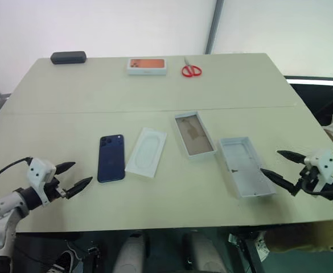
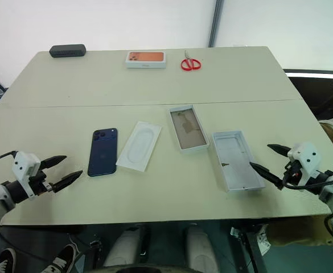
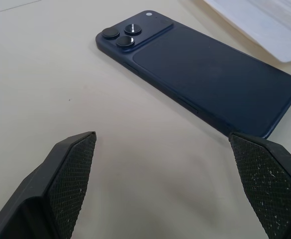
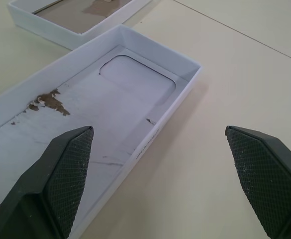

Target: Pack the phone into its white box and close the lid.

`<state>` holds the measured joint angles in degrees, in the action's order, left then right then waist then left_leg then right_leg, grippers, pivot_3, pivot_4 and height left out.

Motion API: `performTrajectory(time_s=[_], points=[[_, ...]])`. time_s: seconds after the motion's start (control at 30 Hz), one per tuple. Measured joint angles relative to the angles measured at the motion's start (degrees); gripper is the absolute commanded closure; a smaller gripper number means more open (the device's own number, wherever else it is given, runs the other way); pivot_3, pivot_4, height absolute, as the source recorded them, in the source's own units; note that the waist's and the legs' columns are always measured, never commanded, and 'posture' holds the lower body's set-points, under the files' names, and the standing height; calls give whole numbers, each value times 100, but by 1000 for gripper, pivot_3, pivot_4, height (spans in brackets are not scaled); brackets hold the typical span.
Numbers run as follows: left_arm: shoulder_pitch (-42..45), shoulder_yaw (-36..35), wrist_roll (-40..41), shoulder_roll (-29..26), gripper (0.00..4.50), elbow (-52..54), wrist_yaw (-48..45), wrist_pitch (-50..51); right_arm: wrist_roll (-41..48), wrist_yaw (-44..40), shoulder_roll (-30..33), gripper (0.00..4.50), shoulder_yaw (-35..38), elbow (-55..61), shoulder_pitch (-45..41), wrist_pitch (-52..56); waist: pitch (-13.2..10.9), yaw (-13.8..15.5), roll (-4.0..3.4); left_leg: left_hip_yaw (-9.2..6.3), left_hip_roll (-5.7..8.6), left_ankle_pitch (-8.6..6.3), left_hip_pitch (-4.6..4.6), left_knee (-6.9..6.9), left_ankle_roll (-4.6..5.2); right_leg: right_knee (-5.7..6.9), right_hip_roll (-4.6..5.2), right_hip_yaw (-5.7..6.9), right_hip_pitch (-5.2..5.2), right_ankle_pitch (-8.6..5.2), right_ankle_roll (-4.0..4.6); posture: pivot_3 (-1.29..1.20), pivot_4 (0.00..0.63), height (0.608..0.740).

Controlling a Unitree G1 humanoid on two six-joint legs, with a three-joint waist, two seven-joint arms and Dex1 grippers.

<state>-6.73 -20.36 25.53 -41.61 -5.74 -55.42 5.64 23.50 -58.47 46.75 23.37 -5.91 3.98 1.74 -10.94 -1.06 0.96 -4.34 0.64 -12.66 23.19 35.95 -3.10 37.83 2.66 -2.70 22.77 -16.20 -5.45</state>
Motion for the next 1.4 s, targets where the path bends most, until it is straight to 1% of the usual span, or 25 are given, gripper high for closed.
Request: performTrajectory(time_s=[0.37, 0.87, 1.03, 1.17, 1.27, 1.4], points=[[223, -45, 119, 98, 0, 189, 201, 183, -101, -40, 4, 61, -136, -35, -423, -25, 0, 21, 0, 7, 1, 0, 1, 1, 0, -5, 1, -2, -2, 6, -10, 0, 150, 740], [374, -59, 125, 106, 0, 199, 302, 307, -249, -144, 4, 61, -277, -81, -436, -87, 0, 22, 0, 6, 1, -1, 1, 1, 1, -5, 0, -2, -2, 6, -11, 0, 150, 740], [770, -23, 275, 157, 0, 652, 613, 1028, -240, -131, -7, 61, -533, 277, -669, 126, 0, 18, 0, 4, 1, -1, 2, 1, 1, -5, -1, -1, -1, 8, -14, 0, 150, 740], [1086, 100, 586, 396, 0, 1103, 1063, 1830, -273, -88, -17, 61, -829, 617, -909, 214, 0, 19, 0, 1, 1, -1, 2, 3, 1, -4, -2, 0, -2, 8, -15, 0, 150, 740], [1421, 477, 523, 592, 0, 1219, 1454, 2279, -300, -11, -256, 61, -1238, 824, -1292, 396, 0, 7, 0, 1, 1, -1, 0, 5, 1, -1, -5, 1, -3, 9, -16, 0, 150, 740], [2055, 1084, 272, 1054, 0, 1088, 1883, 2526, -317, 87, -653, 61, -1805, 948, -1901, 513, 0, 20, 2, -3, 7, 0, 7, 9, 1, 1, -6, 2, 0, 9, -17, 0, 150, 740]])
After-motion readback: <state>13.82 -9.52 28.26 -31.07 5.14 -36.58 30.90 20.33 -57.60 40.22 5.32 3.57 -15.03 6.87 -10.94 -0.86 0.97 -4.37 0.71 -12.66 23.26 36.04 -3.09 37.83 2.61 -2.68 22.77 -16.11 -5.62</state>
